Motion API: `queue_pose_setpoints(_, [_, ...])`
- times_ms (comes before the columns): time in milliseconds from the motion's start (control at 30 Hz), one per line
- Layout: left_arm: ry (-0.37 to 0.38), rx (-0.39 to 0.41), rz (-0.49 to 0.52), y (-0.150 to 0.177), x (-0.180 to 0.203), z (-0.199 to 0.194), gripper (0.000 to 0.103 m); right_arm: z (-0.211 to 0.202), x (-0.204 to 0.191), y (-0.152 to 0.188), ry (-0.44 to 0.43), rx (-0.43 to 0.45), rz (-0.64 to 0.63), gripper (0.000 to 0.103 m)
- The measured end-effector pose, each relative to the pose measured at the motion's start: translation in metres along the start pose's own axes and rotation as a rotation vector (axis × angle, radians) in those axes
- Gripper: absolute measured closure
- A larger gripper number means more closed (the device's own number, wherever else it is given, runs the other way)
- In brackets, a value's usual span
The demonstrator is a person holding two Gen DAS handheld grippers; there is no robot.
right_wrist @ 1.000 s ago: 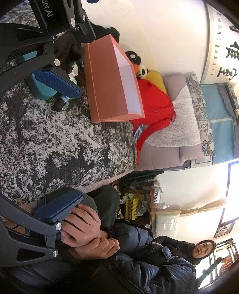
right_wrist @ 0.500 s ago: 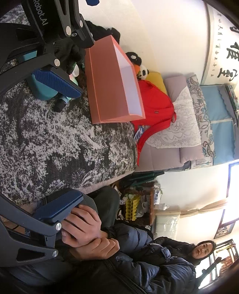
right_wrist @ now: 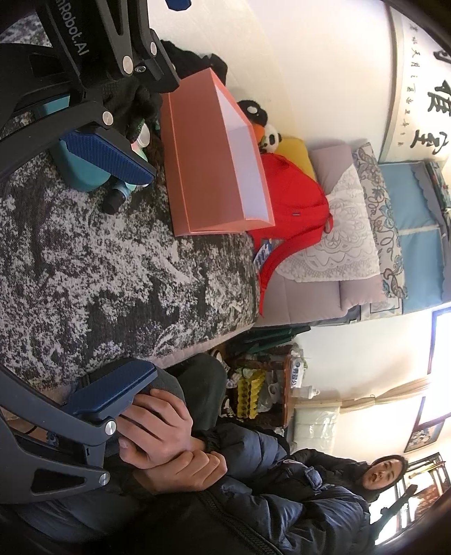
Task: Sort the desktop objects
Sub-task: 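Grasp the white pill bottle with the left gripper while the right gripper grasps the black glove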
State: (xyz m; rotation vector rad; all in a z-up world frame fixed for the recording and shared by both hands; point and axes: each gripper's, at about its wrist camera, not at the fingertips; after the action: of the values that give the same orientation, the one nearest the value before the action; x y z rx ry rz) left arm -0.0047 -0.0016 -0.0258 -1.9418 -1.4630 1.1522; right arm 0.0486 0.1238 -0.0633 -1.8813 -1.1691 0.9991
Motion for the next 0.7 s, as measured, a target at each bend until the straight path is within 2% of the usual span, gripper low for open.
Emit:
queue_pose_setpoints(100, [-0.025, 0.017, -0.008, 0.015, -0.003, 0.009, 0.0, 0.005, -0.002, 0.001, 0.017, -0.03, -0.024, 0.0])
queue_pose_setpoints(200, [-0.028, -0.003, -0.015, 0.035, -0.019, 0.017, 0.0, 0.016, -0.019, 0.01, 0.047, -0.104, -0.165, 0.0])
queue_pose_setpoints(300, [-0.031, -0.021, -0.025, 0.053, -0.045, 0.022, 0.0, 0.013, -0.032, 0.018, 0.04, -0.09, -0.252, 0.0])
queue_pose_setpoints(433, [-0.084, -0.048, -0.042, 0.073, -0.09, 0.031, 0.0, 0.013, -0.032, 0.015, -0.02, -0.105, -0.199, 0.0])
queue_pose_setpoints(533, [-0.123, -0.139, -0.042, 0.09, -0.115, 0.053, 0.0, 0.025, -0.028, 0.012, -0.046, -0.167, -0.132, 0.0])
queue_pose_setpoints(600, [-0.123, -0.188, -0.05, 0.1, -0.122, 0.066, 0.0, 0.034, -0.028, 0.012, -0.081, -0.213, -0.085, 0.0])
queue_pose_setpoints(700, [-0.099, -0.206, -0.062, 0.105, -0.123, 0.078, 0.0, 0.043, -0.035, 0.01, -0.179, -0.275, -0.017, 0.0])
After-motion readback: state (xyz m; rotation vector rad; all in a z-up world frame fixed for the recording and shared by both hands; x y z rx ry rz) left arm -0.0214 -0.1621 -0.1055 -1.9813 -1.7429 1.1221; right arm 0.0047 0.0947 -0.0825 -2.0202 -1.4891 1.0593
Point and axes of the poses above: each gripper's, at about its wrist camera, not at the fingertips, and z roughly the way its jaws point, x to its right, y to its underside, and after that the axes turned 9 degrees about z, right-handed
